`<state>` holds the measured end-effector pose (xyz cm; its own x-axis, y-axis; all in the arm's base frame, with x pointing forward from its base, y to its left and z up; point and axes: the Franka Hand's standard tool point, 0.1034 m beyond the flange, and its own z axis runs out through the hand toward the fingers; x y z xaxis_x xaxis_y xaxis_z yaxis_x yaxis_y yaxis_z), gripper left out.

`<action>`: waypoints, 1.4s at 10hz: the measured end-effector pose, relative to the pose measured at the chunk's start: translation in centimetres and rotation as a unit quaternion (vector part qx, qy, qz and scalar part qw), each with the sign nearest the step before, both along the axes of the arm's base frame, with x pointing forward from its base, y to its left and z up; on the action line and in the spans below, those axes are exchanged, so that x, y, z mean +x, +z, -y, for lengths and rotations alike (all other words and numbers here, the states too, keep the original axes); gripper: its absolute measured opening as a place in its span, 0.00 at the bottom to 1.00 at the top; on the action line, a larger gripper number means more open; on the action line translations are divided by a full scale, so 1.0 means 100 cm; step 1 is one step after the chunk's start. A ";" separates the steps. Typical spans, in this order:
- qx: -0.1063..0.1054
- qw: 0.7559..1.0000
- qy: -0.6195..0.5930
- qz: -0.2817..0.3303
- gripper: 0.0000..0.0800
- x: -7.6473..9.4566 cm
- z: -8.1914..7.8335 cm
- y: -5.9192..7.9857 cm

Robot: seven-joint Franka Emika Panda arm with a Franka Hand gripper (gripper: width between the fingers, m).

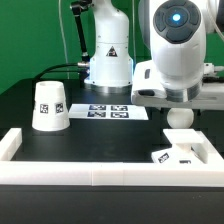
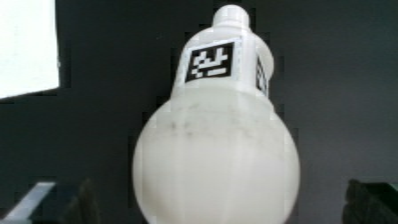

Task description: Assemble lamp

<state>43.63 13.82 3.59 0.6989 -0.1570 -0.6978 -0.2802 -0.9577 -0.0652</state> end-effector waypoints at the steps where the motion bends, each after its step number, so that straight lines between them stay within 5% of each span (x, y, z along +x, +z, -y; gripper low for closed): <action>1: -0.001 1.000 0.001 0.000 0.87 -0.003 -0.001 -0.003; 10: -0.012 1.000 -0.002 -0.012 0.87 -0.023 -0.003 -0.018; 11: -0.012 1.000 -0.002 -0.011 0.73 -0.021 -0.004 -0.018; 14: -0.011 1.000 -0.006 -0.008 0.72 -0.018 0.002 -0.017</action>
Offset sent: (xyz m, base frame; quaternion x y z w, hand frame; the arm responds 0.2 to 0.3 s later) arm -0.0139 0.0048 -0.0102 -0.0128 0.0069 0.0055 0.9999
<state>41.85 13.66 1.92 0.6855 -0.1801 -0.7055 -0.2920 -0.9556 -0.0399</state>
